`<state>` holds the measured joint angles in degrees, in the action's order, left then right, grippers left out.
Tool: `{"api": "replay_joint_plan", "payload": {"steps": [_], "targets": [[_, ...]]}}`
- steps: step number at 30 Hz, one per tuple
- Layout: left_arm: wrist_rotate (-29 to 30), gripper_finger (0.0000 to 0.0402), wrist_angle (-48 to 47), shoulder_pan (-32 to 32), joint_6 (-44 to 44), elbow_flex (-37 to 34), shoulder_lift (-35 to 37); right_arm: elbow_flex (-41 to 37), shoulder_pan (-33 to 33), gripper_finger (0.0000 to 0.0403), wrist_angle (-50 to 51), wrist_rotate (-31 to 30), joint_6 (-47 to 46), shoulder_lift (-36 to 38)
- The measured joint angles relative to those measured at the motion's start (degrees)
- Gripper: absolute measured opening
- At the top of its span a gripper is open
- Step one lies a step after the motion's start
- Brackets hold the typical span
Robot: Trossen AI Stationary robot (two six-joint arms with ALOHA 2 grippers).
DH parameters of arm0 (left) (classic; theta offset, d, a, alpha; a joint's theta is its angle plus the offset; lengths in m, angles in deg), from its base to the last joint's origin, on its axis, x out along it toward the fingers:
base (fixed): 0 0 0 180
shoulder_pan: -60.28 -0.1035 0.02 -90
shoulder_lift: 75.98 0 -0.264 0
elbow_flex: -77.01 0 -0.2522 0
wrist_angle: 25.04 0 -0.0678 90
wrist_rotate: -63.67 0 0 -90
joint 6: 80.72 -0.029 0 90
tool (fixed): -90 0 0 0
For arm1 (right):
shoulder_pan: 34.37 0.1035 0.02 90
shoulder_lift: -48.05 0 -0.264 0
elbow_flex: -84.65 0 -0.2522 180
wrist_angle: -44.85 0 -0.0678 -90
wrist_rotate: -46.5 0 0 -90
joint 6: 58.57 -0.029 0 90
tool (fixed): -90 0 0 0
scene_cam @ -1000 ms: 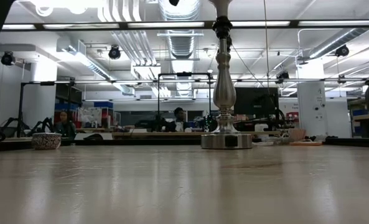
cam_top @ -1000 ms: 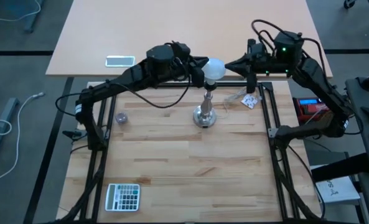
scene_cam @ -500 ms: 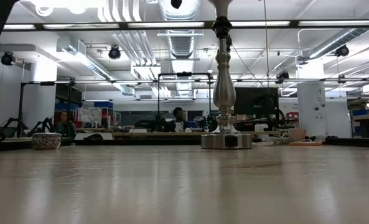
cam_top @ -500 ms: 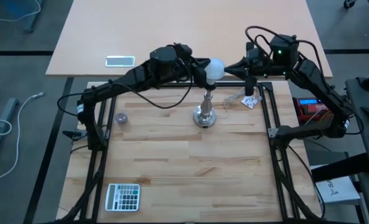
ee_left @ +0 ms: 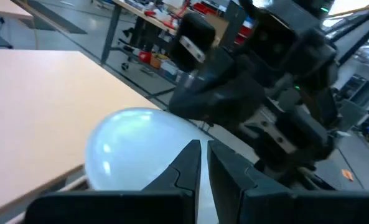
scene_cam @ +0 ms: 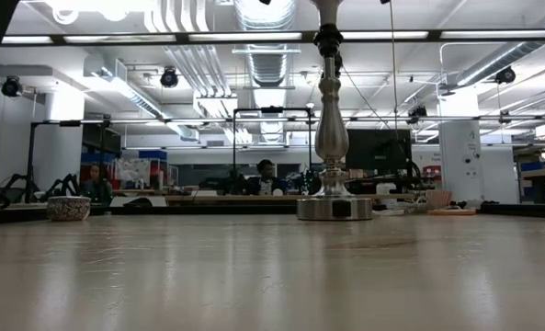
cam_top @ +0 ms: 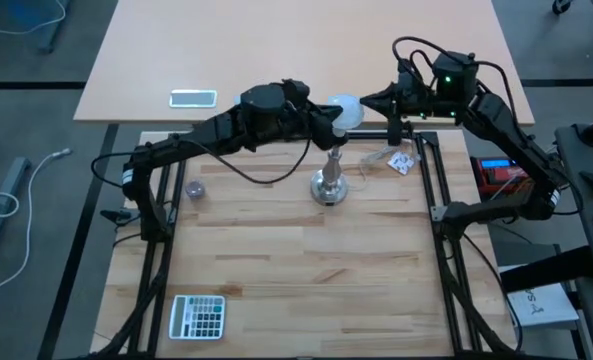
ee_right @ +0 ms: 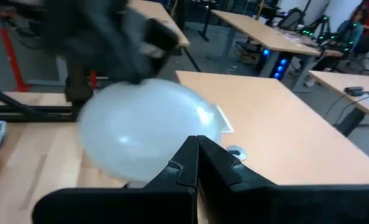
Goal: Screw lightbulb
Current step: Remove the lightbulb from the lamp
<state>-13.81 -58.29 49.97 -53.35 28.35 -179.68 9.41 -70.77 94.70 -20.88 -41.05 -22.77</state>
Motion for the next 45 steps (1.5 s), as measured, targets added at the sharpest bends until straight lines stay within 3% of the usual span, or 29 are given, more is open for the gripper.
{"api": "replay_joint_plan", "payload": {"steps": [9,22,30,45], "targets": [[0.0,0.0020,1.7,1.1,0.4,0.2,-0.2,0.3,0.0,0.0000,-3.3,0.6,-1.4,-1.6],[4.0,0.0020,1.0,-0.2,-6.1,4.2,-0.3,4.3,0.0,0.0000,1.4,5.2,-7.1,0.9],[4.8,0.0020,-5.0,-1.6,-5.5,4.1,-0.3,4.1,0.2,0.0000,6.7,6.9,-6.5,1.2],[5.1,0.0020,-6.2,-1.8,-0.4,3.9,-0.4,1.6,0.3,0.0000,4.9,6.1,-2.9,0.4]]}}
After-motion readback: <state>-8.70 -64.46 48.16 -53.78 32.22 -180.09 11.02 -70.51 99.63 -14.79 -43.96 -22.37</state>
